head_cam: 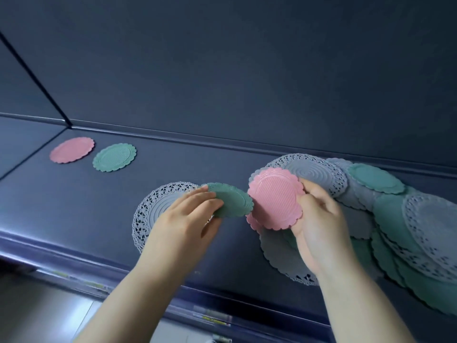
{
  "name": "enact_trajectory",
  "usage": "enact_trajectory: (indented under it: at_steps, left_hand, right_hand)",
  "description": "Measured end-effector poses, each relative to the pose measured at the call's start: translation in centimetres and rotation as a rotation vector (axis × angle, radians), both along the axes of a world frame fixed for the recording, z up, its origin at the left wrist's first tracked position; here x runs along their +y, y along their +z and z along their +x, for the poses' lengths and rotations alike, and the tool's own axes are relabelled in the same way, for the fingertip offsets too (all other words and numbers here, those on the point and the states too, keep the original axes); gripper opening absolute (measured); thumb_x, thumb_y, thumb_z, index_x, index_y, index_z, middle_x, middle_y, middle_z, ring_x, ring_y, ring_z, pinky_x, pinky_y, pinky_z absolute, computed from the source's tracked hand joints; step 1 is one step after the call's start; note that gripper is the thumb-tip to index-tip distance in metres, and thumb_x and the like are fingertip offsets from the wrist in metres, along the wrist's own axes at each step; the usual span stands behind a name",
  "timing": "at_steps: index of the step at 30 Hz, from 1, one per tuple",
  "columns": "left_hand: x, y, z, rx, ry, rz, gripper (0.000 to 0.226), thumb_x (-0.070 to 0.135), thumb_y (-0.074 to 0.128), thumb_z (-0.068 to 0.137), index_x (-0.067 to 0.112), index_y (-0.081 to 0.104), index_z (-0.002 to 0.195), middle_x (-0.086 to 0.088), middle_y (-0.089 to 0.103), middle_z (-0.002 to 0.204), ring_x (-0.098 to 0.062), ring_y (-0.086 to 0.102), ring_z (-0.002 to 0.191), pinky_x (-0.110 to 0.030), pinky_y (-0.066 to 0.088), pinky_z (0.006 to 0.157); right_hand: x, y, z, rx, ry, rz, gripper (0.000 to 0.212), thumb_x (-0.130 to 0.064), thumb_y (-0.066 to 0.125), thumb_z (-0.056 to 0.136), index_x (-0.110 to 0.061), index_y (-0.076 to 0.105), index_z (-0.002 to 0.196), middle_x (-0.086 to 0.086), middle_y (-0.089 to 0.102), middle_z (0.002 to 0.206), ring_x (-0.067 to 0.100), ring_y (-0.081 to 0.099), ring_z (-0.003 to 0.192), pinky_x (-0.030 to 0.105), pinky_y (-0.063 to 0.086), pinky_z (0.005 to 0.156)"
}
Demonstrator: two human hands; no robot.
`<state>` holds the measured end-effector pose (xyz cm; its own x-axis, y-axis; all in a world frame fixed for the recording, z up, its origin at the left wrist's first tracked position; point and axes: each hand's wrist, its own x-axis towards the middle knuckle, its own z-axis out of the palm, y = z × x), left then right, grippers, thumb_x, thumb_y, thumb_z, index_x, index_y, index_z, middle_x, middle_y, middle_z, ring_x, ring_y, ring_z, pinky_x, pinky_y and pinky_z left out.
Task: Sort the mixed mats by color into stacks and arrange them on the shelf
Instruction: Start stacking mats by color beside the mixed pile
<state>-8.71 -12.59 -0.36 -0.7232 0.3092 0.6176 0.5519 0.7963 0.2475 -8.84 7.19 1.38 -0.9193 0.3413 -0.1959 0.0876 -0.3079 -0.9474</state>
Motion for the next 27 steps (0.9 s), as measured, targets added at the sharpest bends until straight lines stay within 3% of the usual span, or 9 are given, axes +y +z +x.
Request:
enact_trajectory:
  at_steps: [4, 8, 12, 22, 27]
  left_hand:
    - [-0.2, 0.2, 0.3, -0.001, 0.017, -0.023, 0.026, 0.02, 0.055, 0.085, 0.004, 0.073, 0.094, -0.006, 0.07, 0.1, -0.021, 0.06, 0.103, -0.028, 0.044, 0.093]
    - [-1.0, 0.0, -0.1, 0.022, 0.011, -0.022, 0.028, 0.022, 0.053, 0.086, 0.003, 0.073, 0.091, -0.008, 0.071, 0.098, -0.024, 0.064, 0.099, -0.027, 0.045, 0.091]
    - [-3.5, -0.2, -1.4, 0.027, -0.035, -0.007, 0.028, 0.023, 0.053, 0.086, 0.005, 0.073, 0.091, -0.006, 0.071, 0.098, -0.023, 0.064, 0.1, -0.027, 0.045, 0.091]
    - [-21.6, 0.9, -10.8, -0.025, -0.045, -0.065, 0.034, 0.025, 0.047, 0.086, 0.005, 0.075, 0.09, -0.006, 0.071, 0.098, -0.027, 0.066, 0.099, -0.04, 0.055, 0.08]
    - [-25.7, 0.7, -15.9, -0.077, -0.096, -0.21, 0.032, 0.02, 0.045, 0.085, 0.006, 0.072, 0.08, -0.004, 0.07, 0.082, -0.027, 0.068, 0.082, -0.028, 0.052, 0.075]
  right_hand:
    - [0.7, -0.5, 0.6, 0.008, -0.011, 0.034, 0.033, -0.005, 0.041, 0.091, -0.028, 0.065, 0.093, -0.002, 0.067, 0.103, 0.018, 0.059, 0.098, 0.042, 0.045, 0.094]
    - [0.0, -0.8, 1.2, -0.001, -0.029, 0.154, 0.03, -0.022, 0.045, 0.079, -0.04, 0.065, 0.093, -0.011, 0.066, 0.105, 0.016, 0.059, 0.104, 0.047, 0.043, 0.1]
    - [-2.4, -0.3, 1.5, 0.038, -0.061, 0.253, 0.04, -0.017, 0.042, 0.09, -0.051, 0.063, 0.088, -0.026, 0.064, 0.1, 0.007, 0.057, 0.106, 0.043, 0.042, 0.101]
    - [-18.0, 0.3, -3.2, 0.143, -0.143, 0.298, 0.042, -0.01, 0.038, 0.095, -0.043, 0.063, 0.097, -0.013, 0.065, 0.112, 0.01, 0.057, 0.111, 0.046, 0.041, 0.101]
    - [-23.2, 0.4, -4.4, 0.133, -0.172, 0.374, 0.044, -0.009, 0.038, 0.095, -0.045, 0.062, 0.098, -0.016, 0.065, 0.109, 0.007, 0.057, 0.11, 0.046, 0.043, 0.1]
